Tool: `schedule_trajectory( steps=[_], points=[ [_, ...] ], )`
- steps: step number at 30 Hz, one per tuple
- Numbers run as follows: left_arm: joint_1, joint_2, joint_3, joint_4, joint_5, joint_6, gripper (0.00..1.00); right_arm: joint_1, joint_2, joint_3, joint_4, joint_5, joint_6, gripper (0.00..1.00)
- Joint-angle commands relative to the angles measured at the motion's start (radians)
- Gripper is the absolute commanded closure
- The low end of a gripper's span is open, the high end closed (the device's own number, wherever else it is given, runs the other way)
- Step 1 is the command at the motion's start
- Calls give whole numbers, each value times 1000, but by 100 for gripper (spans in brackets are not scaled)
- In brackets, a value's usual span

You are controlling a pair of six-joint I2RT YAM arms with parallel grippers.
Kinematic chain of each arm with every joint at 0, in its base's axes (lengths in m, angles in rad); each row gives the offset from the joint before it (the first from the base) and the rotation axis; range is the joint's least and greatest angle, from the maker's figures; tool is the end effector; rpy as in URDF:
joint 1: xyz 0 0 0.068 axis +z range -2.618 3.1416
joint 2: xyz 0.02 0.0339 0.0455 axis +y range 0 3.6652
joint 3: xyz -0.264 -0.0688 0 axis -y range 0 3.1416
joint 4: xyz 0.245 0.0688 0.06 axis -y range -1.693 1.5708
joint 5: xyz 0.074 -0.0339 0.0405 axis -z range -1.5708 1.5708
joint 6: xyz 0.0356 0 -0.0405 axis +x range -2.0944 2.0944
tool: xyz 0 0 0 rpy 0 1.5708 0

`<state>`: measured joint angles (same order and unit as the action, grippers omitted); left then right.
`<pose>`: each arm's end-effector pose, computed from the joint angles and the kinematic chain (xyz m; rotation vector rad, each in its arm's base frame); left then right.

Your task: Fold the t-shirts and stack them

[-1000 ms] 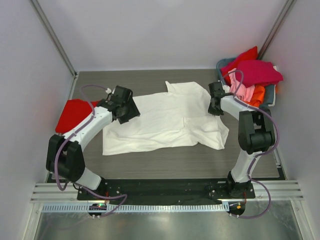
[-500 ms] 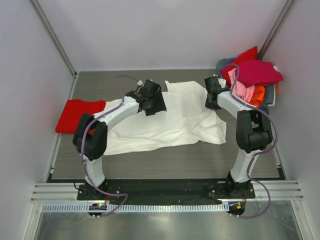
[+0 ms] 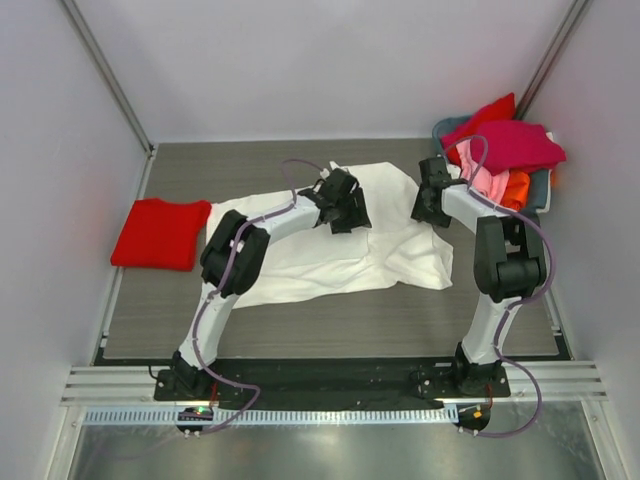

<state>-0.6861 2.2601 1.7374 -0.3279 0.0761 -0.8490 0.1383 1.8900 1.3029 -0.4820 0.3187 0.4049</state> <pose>0.3870 -0.3204 0.1646 -0.1727 2.5692 -0.7437 0.3897 0.0430 0.1839 0.4461 2.5311 -0.2210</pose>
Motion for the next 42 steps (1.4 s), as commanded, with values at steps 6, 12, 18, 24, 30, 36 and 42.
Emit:
schedule_trajectory(
  steps=[6, 12, 18, 24, 30, 36, 42],
  points=[
    [25, 105, 111, 57, -67, 5, 37, -52, 76, 25, 114, -73, 75, 42],
    [92, 145, 125, 3, -67, -38, 39, -54, 75, -20, 138, 25, 121, 36],
    [76, 108, 119, 85, 4, 54, 39, -55, -37, -44, 143, 109, 85, 35],
    [22, 20, 25, 186, -27, 137, 37, -48, -132, -62, 163, 36, 61, 36],
    [-3, -11, -47, 276, 16, 139, 40, -22, -146, -79, 200, -82, 69, 44],
    [-44, -28, -70, 280, 1, 142, 46, -11, -124, -100, 198, -58, 72, 46],
    [-55, -21, 14, 98, -275, 179, 38, -8, -105, -114, 200, -32, 72, 46]
  ],
)
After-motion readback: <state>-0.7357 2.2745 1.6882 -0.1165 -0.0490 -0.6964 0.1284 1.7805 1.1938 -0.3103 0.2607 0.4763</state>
